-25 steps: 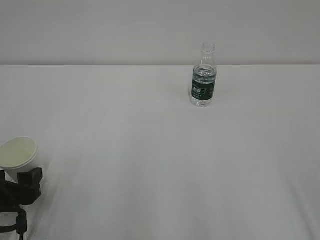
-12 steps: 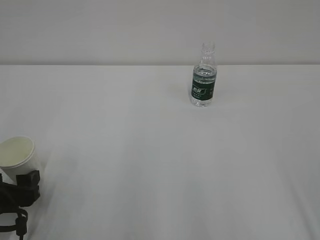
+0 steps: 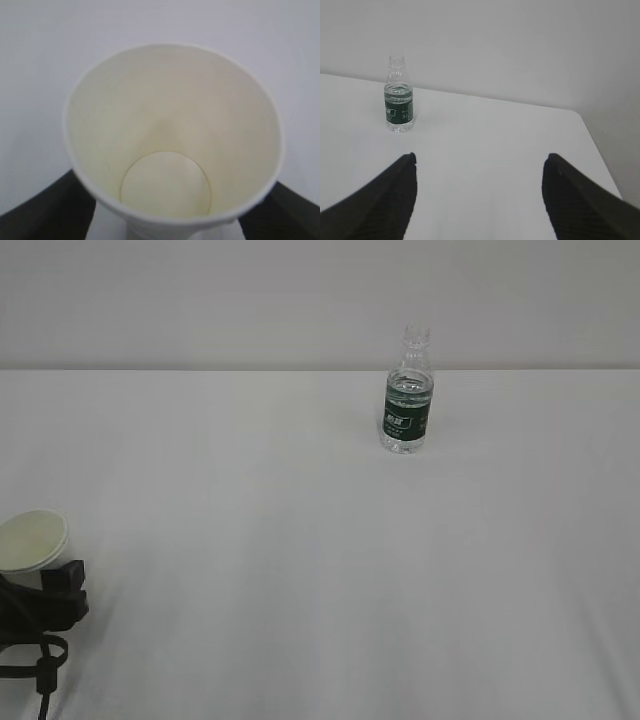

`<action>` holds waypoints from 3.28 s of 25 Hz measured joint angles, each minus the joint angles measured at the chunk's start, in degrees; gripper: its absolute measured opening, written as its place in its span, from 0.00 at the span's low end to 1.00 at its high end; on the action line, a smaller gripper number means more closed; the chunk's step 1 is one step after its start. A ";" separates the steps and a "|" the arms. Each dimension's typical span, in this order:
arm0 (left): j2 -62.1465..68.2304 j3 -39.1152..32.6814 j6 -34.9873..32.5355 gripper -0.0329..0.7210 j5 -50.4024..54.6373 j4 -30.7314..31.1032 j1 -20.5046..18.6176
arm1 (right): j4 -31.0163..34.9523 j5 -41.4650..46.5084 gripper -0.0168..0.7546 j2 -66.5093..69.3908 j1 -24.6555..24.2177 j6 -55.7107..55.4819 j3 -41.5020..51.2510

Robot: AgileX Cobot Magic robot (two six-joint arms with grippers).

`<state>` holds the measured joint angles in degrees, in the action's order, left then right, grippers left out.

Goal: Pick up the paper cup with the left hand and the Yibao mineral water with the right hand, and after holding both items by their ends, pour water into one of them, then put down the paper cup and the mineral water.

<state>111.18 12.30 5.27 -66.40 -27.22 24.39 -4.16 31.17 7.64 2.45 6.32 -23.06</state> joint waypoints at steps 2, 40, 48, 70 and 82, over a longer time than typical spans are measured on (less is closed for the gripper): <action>0.00 0.00 -0.40 0.83 0.00 -0.26 -0.38 | 0.00 0.09 0.79 0.00 0.00 0.07 0.00; 0.00 -1.15 -0.88 0.62 -1.04 14.17 -2.08 | 0.00 1.30 0.79 0.00 0.00 0.68 0.00; -1.61 -3.88 -0.88 0.60 -1.63 16.71 -2.08 | 0.00 1.34 0.79 0.00 0.00 0.76 0.00; -12.32 -4.30 -0.05 0.58 -0.08 21.34 -2.17 | 0.00 1.43 0.79 0.00 0.00 1.60 0.00; -19.11 -2.47 -0.05 0.57 7.63 21.43 -2.17 | 0.00 1.43 0.79 0.00 0.00 1.73 0.00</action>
<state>92.07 9.82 5.22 -58.78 -5.80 22.22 -4.16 32.61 7.64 2.45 8.06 -23.06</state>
